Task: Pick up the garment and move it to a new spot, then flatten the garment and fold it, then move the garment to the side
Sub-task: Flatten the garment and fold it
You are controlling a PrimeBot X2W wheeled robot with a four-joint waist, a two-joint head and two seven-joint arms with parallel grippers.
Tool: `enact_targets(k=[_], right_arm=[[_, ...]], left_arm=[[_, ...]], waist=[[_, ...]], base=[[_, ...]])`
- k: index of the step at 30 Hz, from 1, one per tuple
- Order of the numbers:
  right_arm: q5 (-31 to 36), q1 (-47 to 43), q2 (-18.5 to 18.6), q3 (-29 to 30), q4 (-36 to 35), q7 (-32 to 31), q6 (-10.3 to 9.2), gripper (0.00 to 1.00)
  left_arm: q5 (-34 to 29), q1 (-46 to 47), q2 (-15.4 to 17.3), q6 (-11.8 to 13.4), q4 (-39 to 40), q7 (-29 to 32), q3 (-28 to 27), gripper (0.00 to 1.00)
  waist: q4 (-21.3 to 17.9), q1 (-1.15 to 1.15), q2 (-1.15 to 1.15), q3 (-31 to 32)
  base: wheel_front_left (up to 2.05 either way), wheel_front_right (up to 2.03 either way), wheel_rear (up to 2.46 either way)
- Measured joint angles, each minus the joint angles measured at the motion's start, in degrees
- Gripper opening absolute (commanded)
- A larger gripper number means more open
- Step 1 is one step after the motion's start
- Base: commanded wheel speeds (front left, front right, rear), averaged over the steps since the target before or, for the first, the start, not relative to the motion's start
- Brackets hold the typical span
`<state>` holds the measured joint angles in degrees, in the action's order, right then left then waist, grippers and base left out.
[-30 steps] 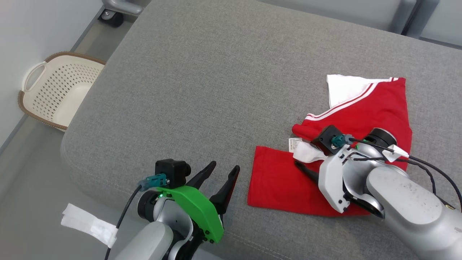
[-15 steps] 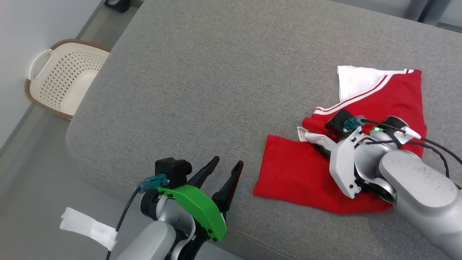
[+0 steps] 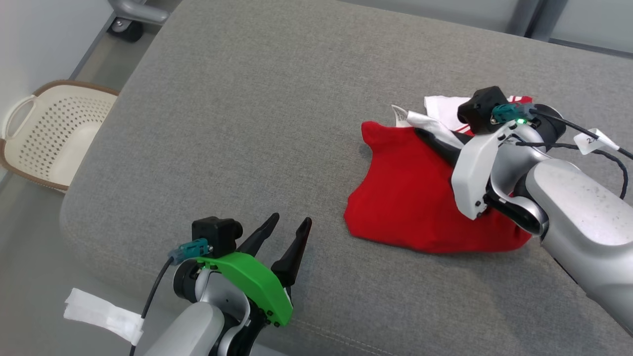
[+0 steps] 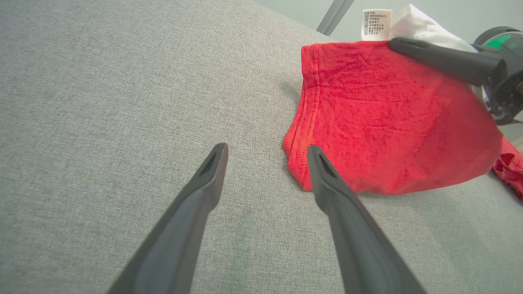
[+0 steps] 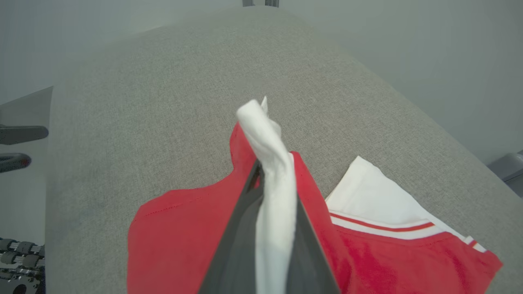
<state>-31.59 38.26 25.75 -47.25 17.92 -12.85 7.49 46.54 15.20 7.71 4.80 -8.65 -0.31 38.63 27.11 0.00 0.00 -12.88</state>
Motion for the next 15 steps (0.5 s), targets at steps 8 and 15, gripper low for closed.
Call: enact_targets(k=[8, 15], right_arm=[[-0.22, -5.27, 1.88, 4.02, -4.42, 7.78, -2.93, 0.0], [-1.63, -21.02, 1.36, 3.94, -4.59, 12.96, -8.5, 0.0]], left_arm=[[0.0, -1.19, 1.02, 0.02, -0.01, -0.32, -0.85, 1.0], [0.0, -2.76, 2.29, 0.26, 0.16, -0.31, -1.14, 1.0]], waist=[[-4.04, 0.0, 0.0, 2.06], [-8.36, 0.0, 0.0, 3.59]], base=[[0.0, 0.0, 0.0], [0.0, 0.0, 0.0]])
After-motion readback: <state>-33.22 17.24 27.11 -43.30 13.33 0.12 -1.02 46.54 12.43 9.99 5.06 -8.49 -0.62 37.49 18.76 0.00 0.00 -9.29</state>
